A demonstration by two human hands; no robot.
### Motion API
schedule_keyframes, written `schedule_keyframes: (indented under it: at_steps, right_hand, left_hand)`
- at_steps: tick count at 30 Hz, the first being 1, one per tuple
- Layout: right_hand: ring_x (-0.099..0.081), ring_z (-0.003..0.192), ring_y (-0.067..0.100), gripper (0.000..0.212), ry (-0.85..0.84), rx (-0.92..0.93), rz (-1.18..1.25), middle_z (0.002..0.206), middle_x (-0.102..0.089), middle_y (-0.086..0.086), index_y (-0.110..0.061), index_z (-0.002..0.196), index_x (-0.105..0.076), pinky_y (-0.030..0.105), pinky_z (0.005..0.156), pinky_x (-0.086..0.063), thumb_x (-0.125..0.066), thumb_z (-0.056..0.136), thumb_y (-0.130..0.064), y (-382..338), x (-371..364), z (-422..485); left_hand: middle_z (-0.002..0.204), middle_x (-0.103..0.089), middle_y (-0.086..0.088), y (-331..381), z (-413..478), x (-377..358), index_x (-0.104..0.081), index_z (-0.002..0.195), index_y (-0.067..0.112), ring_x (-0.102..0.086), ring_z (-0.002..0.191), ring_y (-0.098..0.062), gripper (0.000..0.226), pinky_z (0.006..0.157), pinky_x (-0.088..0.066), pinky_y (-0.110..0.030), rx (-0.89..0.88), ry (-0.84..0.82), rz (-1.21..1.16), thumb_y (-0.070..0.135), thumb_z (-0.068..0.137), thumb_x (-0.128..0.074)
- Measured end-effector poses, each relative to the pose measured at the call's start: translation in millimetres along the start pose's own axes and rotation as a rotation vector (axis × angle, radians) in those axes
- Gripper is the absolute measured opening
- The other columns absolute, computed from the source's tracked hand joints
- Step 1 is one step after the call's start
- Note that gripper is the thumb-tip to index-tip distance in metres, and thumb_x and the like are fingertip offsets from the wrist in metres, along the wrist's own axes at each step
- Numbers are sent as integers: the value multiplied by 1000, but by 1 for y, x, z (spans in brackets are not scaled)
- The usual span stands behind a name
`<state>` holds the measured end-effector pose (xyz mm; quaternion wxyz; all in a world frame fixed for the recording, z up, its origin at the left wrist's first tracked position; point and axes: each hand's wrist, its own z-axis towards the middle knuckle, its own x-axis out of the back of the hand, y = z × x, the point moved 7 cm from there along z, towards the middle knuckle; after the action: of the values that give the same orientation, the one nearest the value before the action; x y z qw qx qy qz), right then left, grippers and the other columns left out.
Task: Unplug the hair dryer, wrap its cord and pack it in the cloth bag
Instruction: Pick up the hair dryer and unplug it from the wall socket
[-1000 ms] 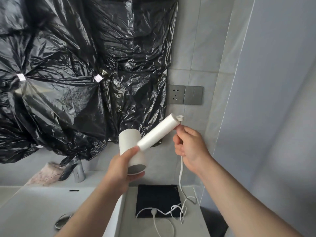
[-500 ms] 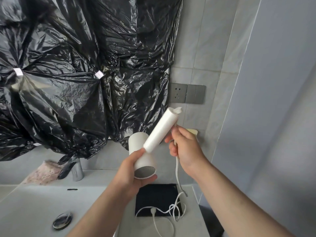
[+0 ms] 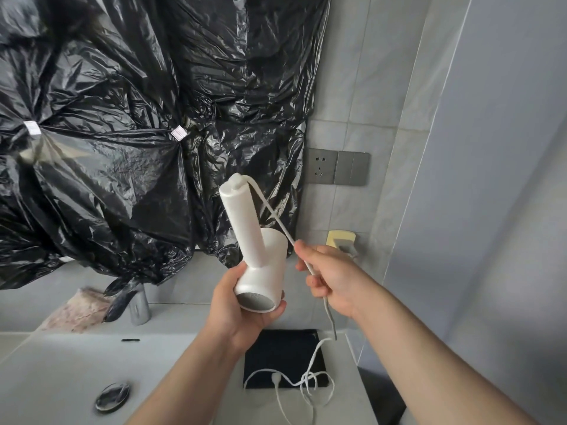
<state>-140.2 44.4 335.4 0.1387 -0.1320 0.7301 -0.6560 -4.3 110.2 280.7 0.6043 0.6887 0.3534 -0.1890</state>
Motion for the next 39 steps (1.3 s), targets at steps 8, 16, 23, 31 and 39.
schedule_keyframes:
  at_steps: [8, 16, 23, 31, 39]
  right_hand:
    - [-39, 51, 10, 74, -201, -169, -104, 82, -61, 2, -11, 105, -69, 15, 31, -19, -77, 51, -60, 11, -12, 7]
    - [-34, 51, 8, 70, -112, -89, 17, 64, -45, 1, -8, 98, -65, 17, 34, -19, -75, 53, -60, 19, -9, 14]
    - [-38, 43, 3, 45, 10, -246, 270, 56, -48, -6, -22, 74, -66, 14, 29, -18, -72, 58, -64, 41, 9, 15]
    - [-32, 42, 2, 43, 94, -317, 118, 56, -45, -9, -25, 70, -61, 14, 31, -16, -76, 63, -65, 56, 31, 4]
    - [-24, 43, 9, 55, 167, -228, -73, 58, -37, -3, -20, 75, -58, 22, 36, -13, -82, 51, -63, 47, 68, -7]
  left_hand:
    - [115, -65, -33, -3, -5, -8, -63, 124, 3, -59, 90, -39, 50, 74, -55, -51, 16, -120, 74, 36, 88, -56]
    - [101, -71, -16, 3, -4, -18, -73, 113, 10, -63, 93, -31, 41, 83, -55, -52, -2, -213, 314, 40, 98, -50]
    - [115, -69, -11, 21, -19, -18, -66, 111, 19, -67, 108, -31, 36, 84, -59, -49, -142, -96, 687, 48, 98, -49]
    - [114, -71, -10, 66, -92, -122, -71, 115, 5, -64, 107, -33, 30, 102, -43, -46, -1942, -426, 1971, 18, 91, -61]
    - [83, -67, -2, 38, -37, -134, -71, 97, 12, -64, 79, -27, 50, 90, -43, -43, -1588, -444, 2757, 58, 78, -66]
